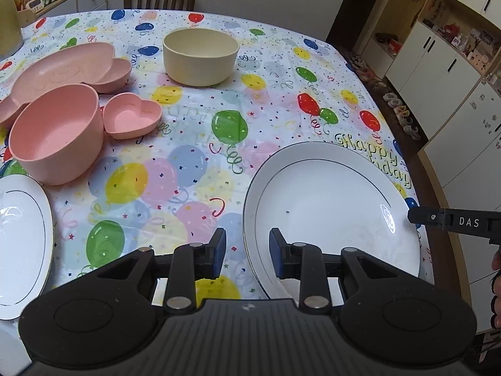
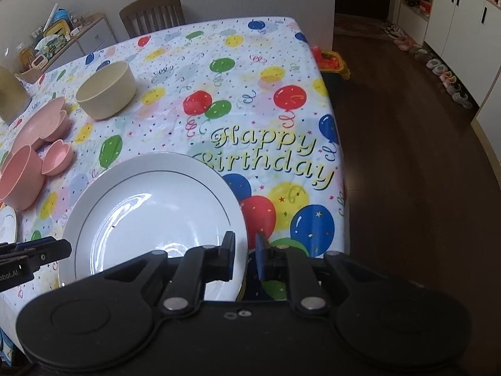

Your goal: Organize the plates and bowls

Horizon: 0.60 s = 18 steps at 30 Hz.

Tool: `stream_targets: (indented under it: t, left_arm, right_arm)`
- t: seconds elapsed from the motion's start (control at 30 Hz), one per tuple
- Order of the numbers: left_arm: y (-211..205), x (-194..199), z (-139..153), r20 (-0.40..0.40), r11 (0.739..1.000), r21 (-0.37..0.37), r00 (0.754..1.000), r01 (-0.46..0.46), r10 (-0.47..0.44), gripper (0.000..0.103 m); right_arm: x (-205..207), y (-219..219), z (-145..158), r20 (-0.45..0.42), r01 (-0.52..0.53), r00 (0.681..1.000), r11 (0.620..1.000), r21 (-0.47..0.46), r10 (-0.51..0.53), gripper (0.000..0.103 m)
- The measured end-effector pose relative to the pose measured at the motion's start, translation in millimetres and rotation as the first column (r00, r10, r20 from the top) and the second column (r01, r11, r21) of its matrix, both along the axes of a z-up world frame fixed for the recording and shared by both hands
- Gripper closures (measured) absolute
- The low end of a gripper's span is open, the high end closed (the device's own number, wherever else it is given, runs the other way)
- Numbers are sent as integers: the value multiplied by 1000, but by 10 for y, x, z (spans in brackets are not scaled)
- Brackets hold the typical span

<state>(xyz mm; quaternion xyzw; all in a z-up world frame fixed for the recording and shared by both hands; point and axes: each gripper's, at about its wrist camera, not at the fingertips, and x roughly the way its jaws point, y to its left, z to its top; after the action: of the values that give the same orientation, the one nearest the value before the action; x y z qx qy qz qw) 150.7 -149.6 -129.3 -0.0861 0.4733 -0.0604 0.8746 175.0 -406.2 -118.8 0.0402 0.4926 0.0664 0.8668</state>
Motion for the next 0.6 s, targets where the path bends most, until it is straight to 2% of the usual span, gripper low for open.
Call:
stream_targets:
  t: [0.37, 0.43, 0.5, 0.6]
  left_arm:
    - [178, -246, 367, 117, 999, -10, 992, 36, -35, 73]
    - [238, -313, 443, 143, 999, -11, 989, 37, -35, 68]
    - [299, -380, 519, 173, 999, -11, 984, 35, -32, 52]
    - [395, -476, 638, 215, 999, -7, 976, 36, -34, 50]
  right_arm:
    - [-309, 293, 367, 86, 0, 996, 1000, 20, -1, 84]
    - [-382, 379, 445, 106, -6, 994, 1000, 23, 3, 83]
    - [-456, 467, 519, 125, -15, 992, 999, 29, 12, 82]
    - [-574, 620, 649, 159, -34, 987, 999, 42, 27, 80]
